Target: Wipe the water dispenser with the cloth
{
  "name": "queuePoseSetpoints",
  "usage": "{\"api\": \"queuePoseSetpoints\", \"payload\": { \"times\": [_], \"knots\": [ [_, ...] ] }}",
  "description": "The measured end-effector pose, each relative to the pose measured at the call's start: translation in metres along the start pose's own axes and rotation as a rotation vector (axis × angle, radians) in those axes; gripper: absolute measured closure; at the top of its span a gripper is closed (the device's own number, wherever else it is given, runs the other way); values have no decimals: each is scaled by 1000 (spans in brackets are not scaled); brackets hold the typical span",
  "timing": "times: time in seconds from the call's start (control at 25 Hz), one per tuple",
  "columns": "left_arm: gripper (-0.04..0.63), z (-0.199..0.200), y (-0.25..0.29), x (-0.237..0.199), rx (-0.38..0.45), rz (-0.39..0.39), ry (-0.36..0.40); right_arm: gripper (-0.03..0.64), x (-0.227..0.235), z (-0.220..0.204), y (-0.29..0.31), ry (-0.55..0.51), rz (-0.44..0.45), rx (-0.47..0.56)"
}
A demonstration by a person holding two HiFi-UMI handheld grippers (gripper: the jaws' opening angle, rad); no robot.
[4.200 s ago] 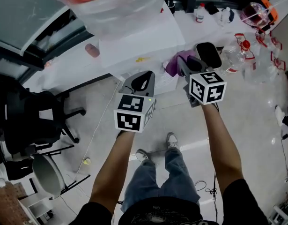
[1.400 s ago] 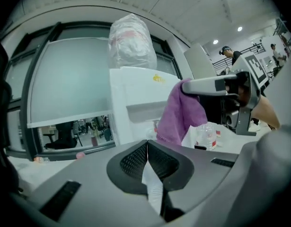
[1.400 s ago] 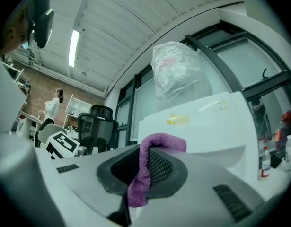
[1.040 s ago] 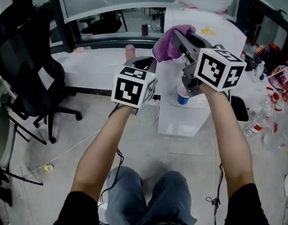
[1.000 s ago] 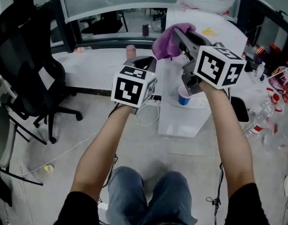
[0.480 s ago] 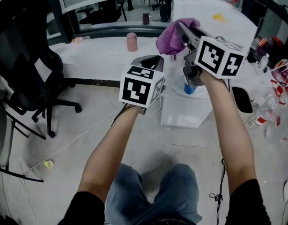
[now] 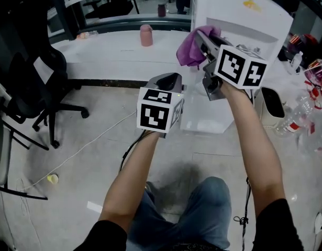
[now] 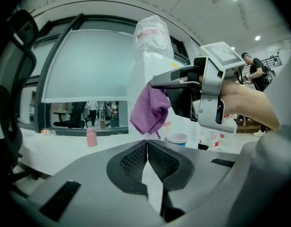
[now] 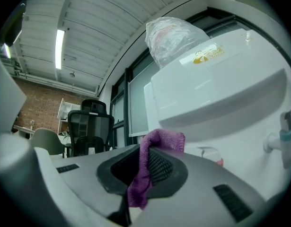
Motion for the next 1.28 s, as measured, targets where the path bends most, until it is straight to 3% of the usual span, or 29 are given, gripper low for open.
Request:
{"api": "queuePoseSetpoints", "payload": {
  "times": [0.16, 0.32, 0.56, 0.84, 1.04, 1.28],
  "knots": [
    [569, -19, 6, -4, -7, 2, -18, 584, -2, -26, 7, -13, 4, -35],
    [569, -24, 8, -7, -16, 10, 15, 584, 1, -51, 15, 11, 5, -54],
    [569, -45, 5, -10, -41, 16, 1, 584, -4, -88, 22, -37, 0, -82],
    [569, -52, 5, -19, -20, 47, -18, 584, 5, -145, 25, -29, -22, -158],
    [569, -63, 14, -17, -29, -22, -73, 584, 7, -184, 28, -70, -29, -206],
    [569, -84, 27, -12, -75, -33, -39, 584, 4, -237, 29, -109, -28, -278]
  ]
}}
Point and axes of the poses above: the fingertips, and each gripper's own axes: y forward along the fingers, x to its right, z out of its top, the point moved 3 cm from there along -y, backward along the fingers, and after that the axes turned 9 degrees about -x, right-handed, at the moved point
